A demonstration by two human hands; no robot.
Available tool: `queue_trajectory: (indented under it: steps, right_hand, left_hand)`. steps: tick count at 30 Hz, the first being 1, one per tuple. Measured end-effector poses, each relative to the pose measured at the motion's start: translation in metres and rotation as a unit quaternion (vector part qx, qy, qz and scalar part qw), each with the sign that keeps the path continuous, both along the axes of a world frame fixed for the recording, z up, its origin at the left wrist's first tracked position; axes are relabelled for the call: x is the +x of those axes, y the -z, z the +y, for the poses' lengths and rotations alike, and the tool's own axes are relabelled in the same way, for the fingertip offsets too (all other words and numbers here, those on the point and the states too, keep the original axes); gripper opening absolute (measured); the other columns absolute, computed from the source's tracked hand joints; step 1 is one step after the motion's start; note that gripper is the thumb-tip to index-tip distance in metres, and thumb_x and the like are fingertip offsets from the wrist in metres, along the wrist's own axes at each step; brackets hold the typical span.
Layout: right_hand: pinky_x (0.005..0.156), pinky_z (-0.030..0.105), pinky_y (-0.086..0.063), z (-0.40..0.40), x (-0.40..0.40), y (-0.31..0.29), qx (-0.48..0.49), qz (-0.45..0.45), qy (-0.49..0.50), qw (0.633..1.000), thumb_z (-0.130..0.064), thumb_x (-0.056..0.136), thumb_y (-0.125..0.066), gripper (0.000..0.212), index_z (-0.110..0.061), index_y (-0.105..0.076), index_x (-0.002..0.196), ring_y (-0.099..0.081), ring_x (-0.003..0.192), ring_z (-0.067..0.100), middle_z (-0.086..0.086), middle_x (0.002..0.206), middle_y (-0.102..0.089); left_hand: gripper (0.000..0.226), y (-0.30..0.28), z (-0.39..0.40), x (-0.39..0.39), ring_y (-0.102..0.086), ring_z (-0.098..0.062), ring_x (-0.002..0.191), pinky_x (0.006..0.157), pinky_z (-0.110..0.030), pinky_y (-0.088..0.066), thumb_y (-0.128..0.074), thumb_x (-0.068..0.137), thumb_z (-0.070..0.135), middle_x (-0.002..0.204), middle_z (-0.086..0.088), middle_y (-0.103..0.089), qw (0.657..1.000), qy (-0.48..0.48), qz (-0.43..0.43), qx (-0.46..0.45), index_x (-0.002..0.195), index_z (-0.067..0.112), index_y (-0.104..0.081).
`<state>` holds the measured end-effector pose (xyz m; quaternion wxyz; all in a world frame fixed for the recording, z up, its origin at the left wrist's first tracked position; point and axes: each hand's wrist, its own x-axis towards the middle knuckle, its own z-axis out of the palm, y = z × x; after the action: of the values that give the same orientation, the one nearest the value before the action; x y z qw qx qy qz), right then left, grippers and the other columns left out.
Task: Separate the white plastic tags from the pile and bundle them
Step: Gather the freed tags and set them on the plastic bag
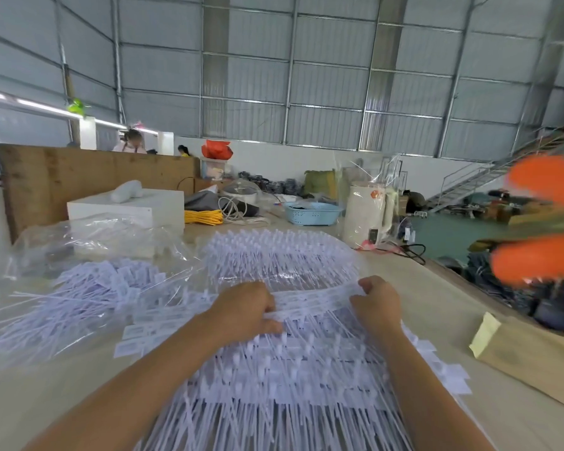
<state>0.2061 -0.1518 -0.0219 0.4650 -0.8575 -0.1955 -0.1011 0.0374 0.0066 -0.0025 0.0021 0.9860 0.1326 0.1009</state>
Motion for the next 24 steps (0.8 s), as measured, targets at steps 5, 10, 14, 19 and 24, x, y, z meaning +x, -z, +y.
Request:
queue_trajectory:
  steps: [5,10,14,19,24]
  right_hand:
    - [0.089,0.030,-0.044,-0.005,0.004,-0.005,-0.015,0.025,-0.038,0.999,0.004,0.080,-0.059,0.042,-0.003,-0.059,0.121,-0.056,0.111,0.028,0.014,0.121,-0.061]
    - [0.077,0.036,-0.048,-0.022,0.013,-0.017,0.032,0.108,-0.112,0.987,0.013,0.082,-0.052,0.047,-0.001,-0.054,0.127,-0.058,0.090,0.030,0.021,0.112,-0.063]
    - [0.059,0.015,-0.048,-0.030,0.006,-0.021,0.078,0.164,-0.211,0.961,0.013,0.083,-0.056,0.053,-0.009,-0.049,0.130,-0.059,0.087,0.022,0.018,0.111,-0.064]
    - [0.092,0.035,-0.049,-0.031,-0.004,-0.035,0.173,0.113,-0.269,0.941,-0.004,0.089,-0.058,0.034,-0.018,-0.061,0.120,-0.068,0.093,0.013,0.003,0.096,-0.073]
    - [0.063,0.031,-0.058,-0.031,-0.014,-0.044,0.298,0.308,-0.409,0.805,-0.031,0.093,-0.047,0.031,-0.007,-0.060,0.109,-0.069,0.068,0.025,0.018,0.096,-0.071]
  left_hand:
    - [0.031,-0.002,-0.009,0.000,-0.054,-0.023,0.101,0.080,-0.033,-0.044,-0.051,0.094,0.034,0.109,-0.007,-0.053,0.997,0.012,-0.032,0.064,0.107,0.008,-0.058]
    - [0.019,-0.028,-0.011,-0.012,-0.053,-0.021,0.079,0.062,-0.028,-0.037,-0.044,0.096,0.038,0.086,0.003,-0.050,0.985,0.042,-0.162,0.050,0.097,0.019,-0.047]
    - [0.014,-0.057,-0.017,-0.028,-0.050,-0.014,0.072,0.058,-0.026,-0.035,-0.054,0.092,0.038,0.081,0.009,-0.053,0.961,0.100,-0.256,-0.007,0.090,0.024,-0.052]
    - [0.024,-0.092,-0.028,-0.052,-0.055,-0.013,0.086,0.070,-0.030,-0.045,-0.060,0.089,0.036,0.098,0.006,-0.063,0.950,0.150,-0.271,0.032,0.106,0.019,-0.065]
    - [0.029,-0.112,-0.027,-0.071,-0.053,-0.010,0.084,0.070,-0.030,-0.045,-0.060,0.088,0.038,0.095,0.012,-0.059,0.935,0.180,-0.299,0.055,0.108,0.018,-0.069]
